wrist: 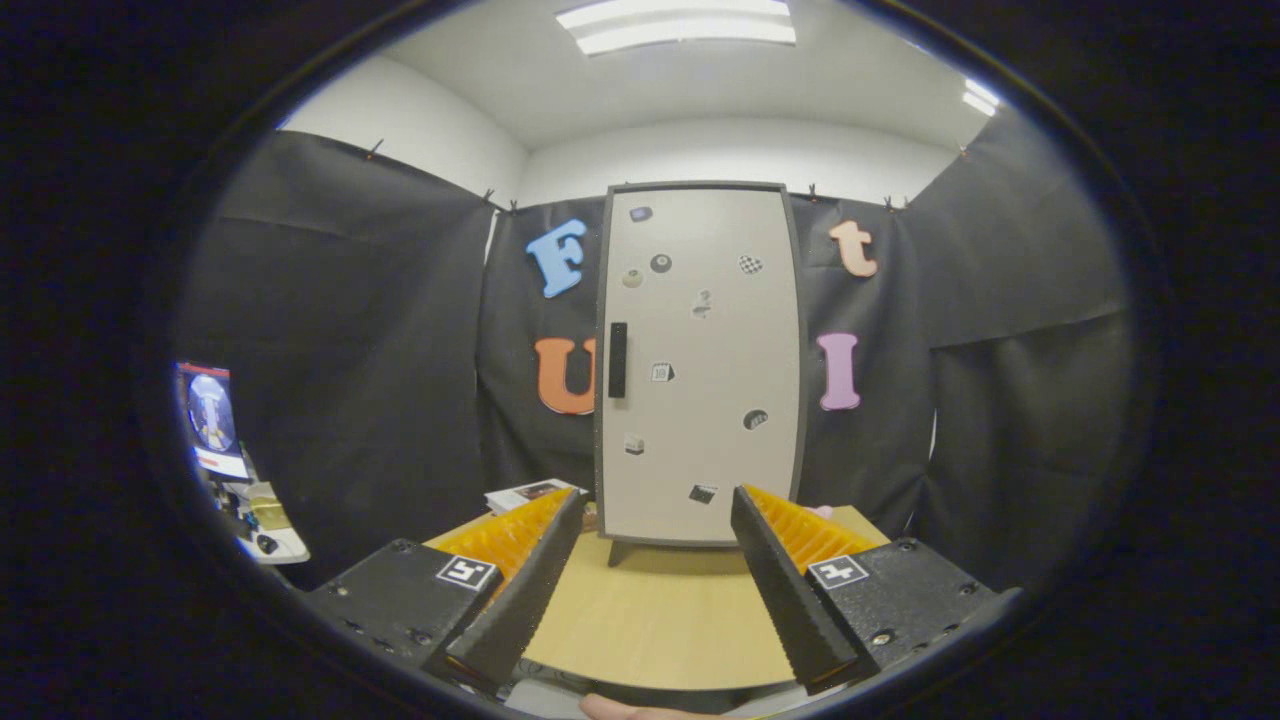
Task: Open the shoe cabinet door, grab the shoes and put them into the shoe cabinet, then close the shoe cabinet door.
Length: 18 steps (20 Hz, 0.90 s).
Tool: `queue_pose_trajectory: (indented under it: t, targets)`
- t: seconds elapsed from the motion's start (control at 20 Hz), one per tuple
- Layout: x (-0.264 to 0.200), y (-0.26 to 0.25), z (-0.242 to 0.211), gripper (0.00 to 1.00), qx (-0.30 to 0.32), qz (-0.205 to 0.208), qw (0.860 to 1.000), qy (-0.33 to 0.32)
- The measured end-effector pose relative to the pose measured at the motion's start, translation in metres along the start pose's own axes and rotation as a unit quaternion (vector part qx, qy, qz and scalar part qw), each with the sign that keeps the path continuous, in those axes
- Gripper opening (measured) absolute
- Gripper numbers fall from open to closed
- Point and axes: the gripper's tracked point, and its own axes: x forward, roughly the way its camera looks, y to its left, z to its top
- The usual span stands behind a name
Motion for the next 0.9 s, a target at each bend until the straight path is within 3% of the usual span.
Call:
queue_pose_trajectory:
  t: [0.9]
  targets:
    - [0.0010,0.0024,-0.0054,0.98,-0.002,0.000,1.000,0.004]
